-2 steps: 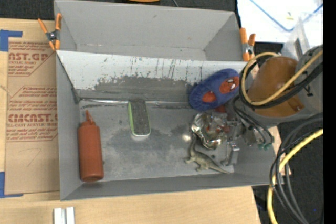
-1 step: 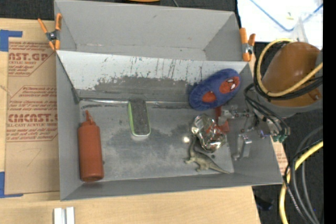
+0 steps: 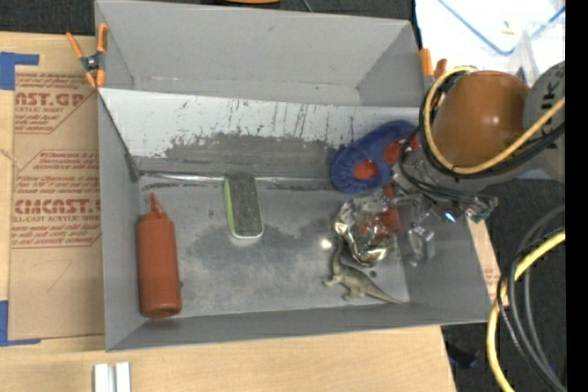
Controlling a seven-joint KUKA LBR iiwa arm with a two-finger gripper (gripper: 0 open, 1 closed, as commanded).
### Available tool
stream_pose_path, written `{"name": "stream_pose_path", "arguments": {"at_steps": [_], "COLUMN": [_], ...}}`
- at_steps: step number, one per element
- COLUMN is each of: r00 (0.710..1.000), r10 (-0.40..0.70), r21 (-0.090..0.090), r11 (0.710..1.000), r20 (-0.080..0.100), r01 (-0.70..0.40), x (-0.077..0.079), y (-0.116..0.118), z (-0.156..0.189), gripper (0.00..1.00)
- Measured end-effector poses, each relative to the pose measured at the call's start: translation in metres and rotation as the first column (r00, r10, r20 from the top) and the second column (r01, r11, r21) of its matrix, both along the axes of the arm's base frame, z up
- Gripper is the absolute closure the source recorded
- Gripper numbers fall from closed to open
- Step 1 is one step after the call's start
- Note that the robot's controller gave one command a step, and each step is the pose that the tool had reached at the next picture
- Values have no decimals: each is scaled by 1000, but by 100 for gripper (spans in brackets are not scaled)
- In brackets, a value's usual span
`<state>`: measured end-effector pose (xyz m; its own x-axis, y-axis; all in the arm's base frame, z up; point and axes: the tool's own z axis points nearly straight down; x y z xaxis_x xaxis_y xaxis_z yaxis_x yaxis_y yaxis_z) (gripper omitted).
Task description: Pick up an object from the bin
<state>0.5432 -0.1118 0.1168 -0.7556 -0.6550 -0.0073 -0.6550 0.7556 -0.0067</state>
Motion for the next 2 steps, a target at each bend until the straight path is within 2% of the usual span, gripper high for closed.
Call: {"name": "stream_pose_path", "arguments": {"at_steps": [1, 2], "r00": [998, 880], "r10": [-50, 475], "r21": [0, -16], "r11": [999, 880], "r20": [25, 23], "r01": [50, -475], "x": [18, -17], "y": [20, 0], "z": [-43, -41], "gripper": [0, 100]}}
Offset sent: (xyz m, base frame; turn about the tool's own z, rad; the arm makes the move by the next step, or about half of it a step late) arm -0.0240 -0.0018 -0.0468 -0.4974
